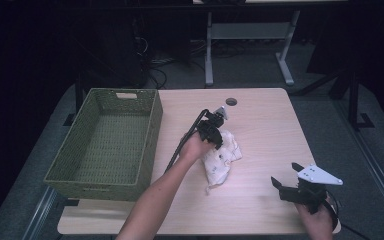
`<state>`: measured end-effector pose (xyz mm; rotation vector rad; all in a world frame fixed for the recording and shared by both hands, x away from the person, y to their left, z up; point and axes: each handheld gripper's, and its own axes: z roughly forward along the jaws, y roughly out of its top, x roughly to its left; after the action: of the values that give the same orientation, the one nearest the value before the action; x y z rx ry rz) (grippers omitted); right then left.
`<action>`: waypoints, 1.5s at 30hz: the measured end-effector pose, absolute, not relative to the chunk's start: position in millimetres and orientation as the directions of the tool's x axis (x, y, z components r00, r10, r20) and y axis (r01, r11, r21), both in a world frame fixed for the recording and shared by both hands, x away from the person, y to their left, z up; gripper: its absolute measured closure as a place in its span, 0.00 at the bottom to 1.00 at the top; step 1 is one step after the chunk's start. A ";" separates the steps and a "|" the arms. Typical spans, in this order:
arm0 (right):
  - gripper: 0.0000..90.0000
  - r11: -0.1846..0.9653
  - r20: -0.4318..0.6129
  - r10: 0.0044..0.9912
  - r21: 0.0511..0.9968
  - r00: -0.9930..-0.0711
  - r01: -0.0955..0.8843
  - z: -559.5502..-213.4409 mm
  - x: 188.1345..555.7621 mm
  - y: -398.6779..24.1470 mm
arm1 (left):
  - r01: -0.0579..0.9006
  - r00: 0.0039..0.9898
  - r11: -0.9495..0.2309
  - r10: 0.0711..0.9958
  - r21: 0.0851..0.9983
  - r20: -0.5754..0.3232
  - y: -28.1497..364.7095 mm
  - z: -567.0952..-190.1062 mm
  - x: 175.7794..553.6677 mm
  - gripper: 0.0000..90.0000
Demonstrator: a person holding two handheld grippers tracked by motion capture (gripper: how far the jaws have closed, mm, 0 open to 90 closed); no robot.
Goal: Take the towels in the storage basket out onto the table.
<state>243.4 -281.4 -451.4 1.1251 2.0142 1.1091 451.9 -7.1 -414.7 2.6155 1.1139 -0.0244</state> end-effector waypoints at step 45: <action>0.15 0.306 -0.078 0.867 0.863 -0.492 0.403 -453.0 245.7 -280.5 | 0.692 0.712 -0.662 0.692 0.286 -0.122 -9.3 -408.2 448.5 0.53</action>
<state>245.7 -280.5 -453.0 1.1227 2.0322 1.1101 448.5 -9.3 -408.2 2.6081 1.0857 -0.0035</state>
